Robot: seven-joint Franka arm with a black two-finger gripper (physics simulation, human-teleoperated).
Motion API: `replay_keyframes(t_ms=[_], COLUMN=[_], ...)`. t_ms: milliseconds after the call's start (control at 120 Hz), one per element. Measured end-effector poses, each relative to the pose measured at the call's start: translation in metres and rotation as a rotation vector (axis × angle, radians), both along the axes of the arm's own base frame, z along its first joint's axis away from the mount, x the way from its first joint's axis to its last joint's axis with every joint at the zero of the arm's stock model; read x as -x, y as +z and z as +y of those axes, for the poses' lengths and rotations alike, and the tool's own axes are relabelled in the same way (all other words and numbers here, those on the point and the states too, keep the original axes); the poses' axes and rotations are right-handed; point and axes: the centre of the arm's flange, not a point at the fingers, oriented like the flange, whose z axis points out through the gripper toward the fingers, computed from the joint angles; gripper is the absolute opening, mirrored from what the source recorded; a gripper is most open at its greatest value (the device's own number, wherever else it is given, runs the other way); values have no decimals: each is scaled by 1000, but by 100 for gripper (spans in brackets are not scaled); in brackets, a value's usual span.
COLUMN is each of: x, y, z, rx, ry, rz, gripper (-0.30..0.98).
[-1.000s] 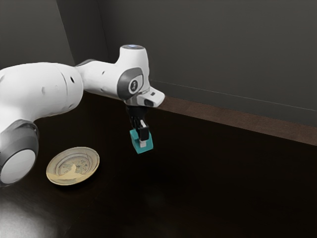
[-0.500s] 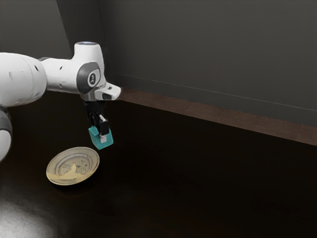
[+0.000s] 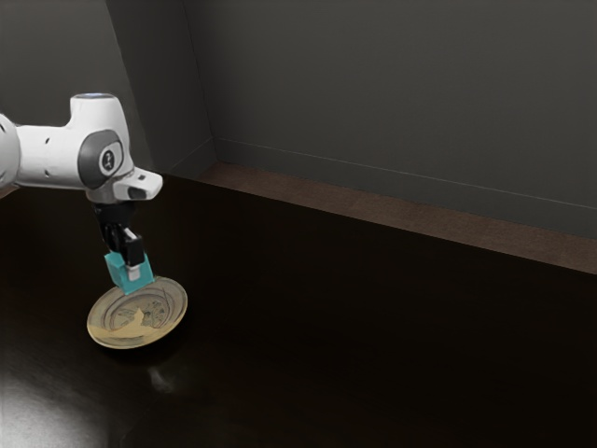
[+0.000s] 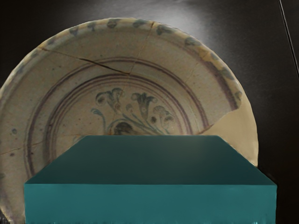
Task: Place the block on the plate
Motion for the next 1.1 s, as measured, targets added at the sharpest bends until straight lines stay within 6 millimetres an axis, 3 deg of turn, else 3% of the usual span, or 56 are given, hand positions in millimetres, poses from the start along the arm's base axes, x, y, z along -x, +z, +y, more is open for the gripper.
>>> replay_keyframes(t_ms=[342,733,908,1100], x=[28,13,3,0], y=[-42,-46,-69,-79], z=[23,21,23,21], rx=[-11,-60,-58,-52], ry=[47,36,38,37], rz=[46,34,65,77], gripper=[41,41,41,41])
